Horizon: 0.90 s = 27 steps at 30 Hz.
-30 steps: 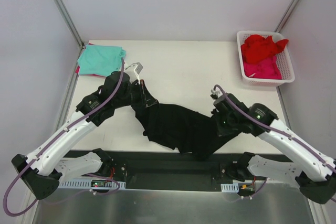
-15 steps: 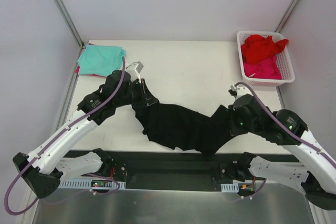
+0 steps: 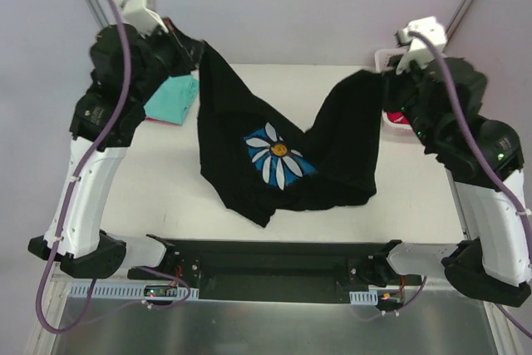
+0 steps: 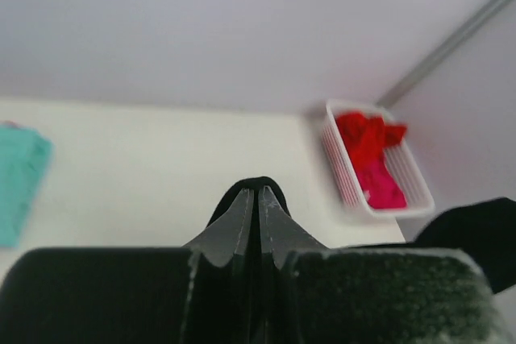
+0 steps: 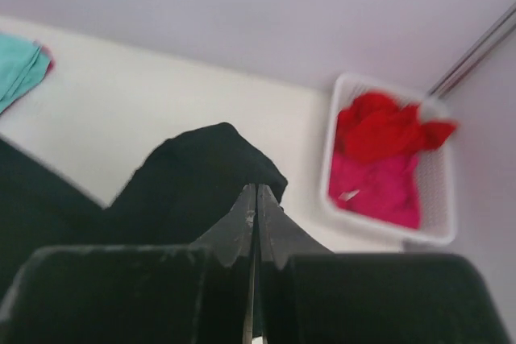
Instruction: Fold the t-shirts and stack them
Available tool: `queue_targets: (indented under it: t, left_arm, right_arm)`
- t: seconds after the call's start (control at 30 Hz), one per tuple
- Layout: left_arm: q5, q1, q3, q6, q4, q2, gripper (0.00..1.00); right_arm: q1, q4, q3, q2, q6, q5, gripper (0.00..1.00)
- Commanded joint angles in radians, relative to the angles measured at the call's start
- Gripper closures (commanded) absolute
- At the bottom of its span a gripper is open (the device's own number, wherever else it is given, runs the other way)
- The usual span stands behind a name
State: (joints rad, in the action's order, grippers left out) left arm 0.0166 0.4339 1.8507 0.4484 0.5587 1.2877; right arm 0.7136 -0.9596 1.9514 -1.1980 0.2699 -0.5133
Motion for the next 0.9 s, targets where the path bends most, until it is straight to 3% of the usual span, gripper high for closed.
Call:
queue_targets:
  t: [0.0,0.23,0.6,0.77,0.87]
  left_arm:
    - [0.245,-0.024,0.251,-0.171,-0.029,-0.007,1.0]
    - [0.319,-0.027,0.303,-0.198,-0.094,-0.091,1.0]
    - [0.394,-0.027,0.245,-0.22,-0.115,-0.215,1.0]
    - [0.356,-0.027,0.196,-0.203,-0.112,-0.248,1.0]
    - [0.327,-0.027,0.127,-0.162,-0.111,-0.281,1.0]
  right_arm:
    - [-0.052,0.225,0.216,-0.024,0.352,-0.053,0.99]
    - [-0.054,0.517,0.23,0.037,0.531,-0.119,0.99]
    - [-0.052,0.599,0.155,0.101,0.654,-0.246,0.99]
    - [-0.051,0.477,0.142,0.129,0.513,-0.214,0.99]
    - [-0.052,0.267,0.106,0.179,0.277,-0.128,0.99]
